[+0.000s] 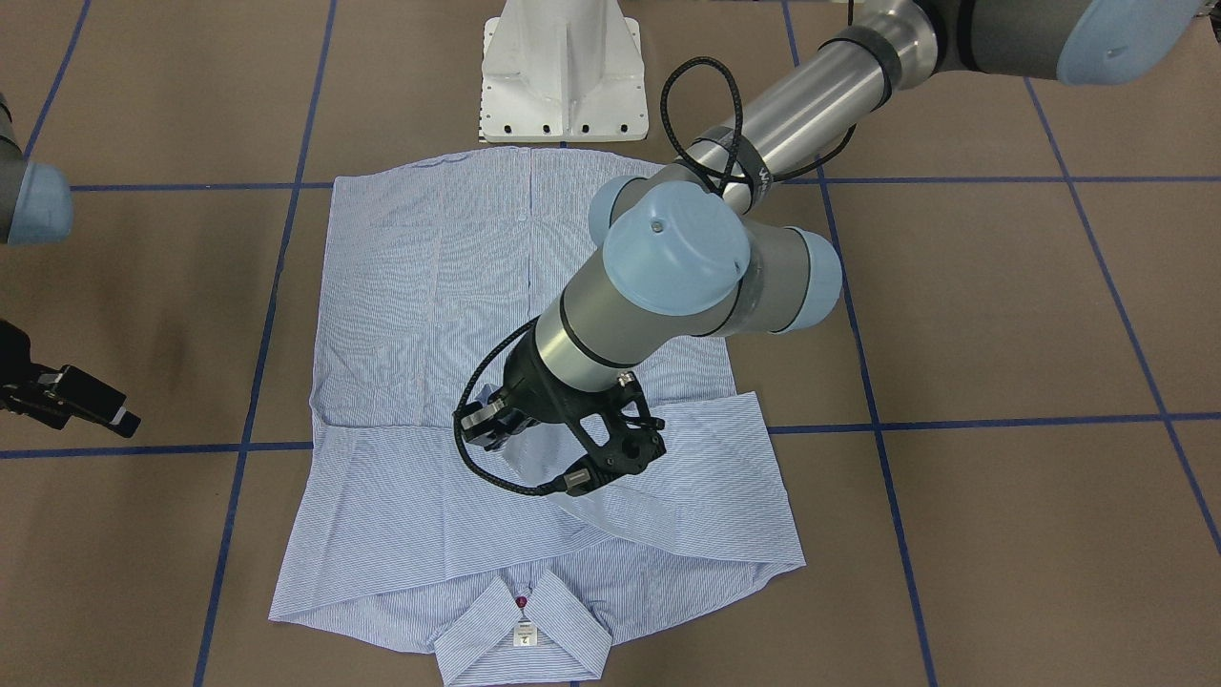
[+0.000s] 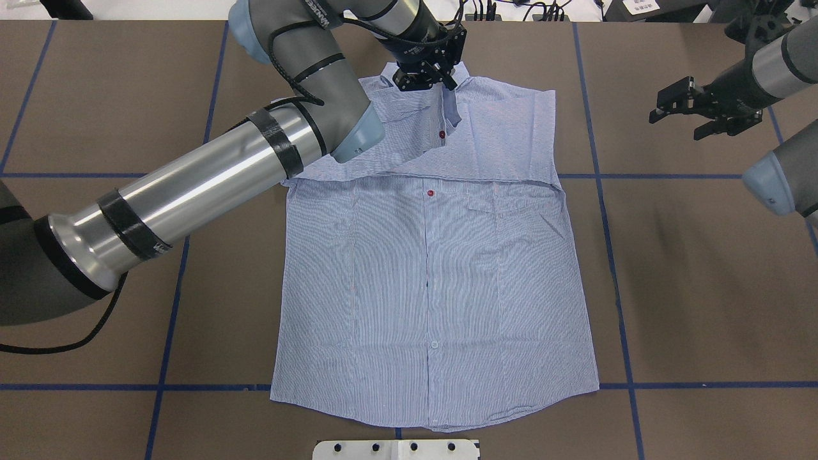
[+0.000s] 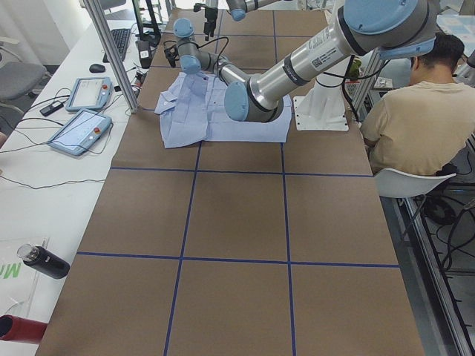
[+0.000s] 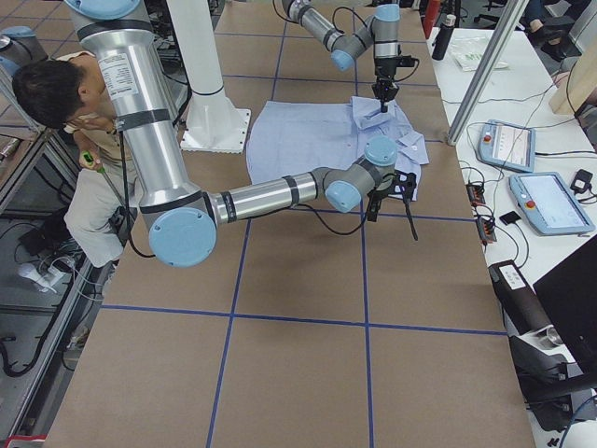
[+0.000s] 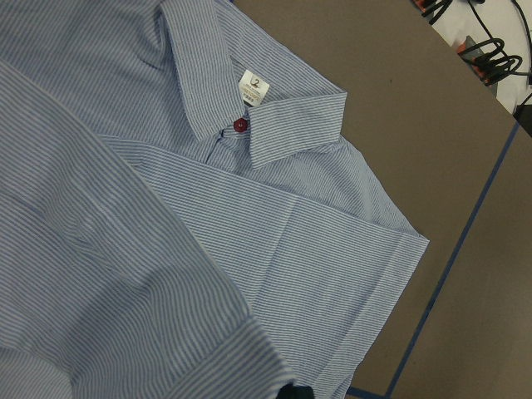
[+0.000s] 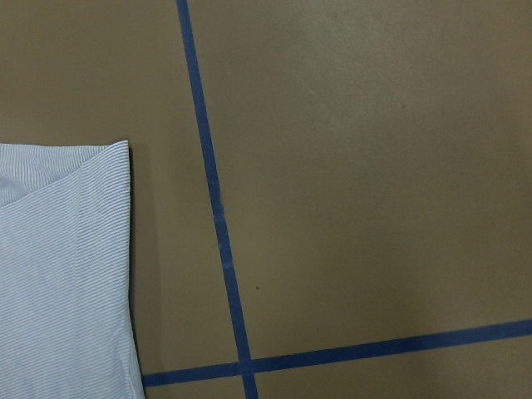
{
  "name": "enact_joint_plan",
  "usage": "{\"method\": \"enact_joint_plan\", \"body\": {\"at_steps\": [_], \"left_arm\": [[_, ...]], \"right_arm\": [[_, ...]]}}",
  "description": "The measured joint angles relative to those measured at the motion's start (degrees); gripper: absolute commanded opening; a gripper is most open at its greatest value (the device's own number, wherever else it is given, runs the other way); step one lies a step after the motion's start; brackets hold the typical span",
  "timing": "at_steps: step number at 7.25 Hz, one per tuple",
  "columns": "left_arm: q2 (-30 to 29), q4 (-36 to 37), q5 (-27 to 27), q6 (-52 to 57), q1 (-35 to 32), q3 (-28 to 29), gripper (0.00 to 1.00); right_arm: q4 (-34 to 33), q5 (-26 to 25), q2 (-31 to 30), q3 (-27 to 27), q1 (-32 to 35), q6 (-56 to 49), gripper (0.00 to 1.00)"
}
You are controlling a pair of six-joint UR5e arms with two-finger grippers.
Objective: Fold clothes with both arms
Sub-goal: 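Release the sleeve near the collar and lift the left gripper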
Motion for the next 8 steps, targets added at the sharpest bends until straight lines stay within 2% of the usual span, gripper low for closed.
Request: {"method": "enact_joint_plan", "body": {"at_steps": [4,8], "left_arm": [[-2.3,-3.5,5.9,-5.1,4.2,2.2,0.0],[-3.1,-6.5,8.0,-6.1,5.6,5.3,0.0]], "right_arm": [[0.0,2.2,-0.3,0.0,2.4,-0.5,1.0],[0.0,3.8,-0.9,-0.5,4.0,-1.7,1.0]]}}
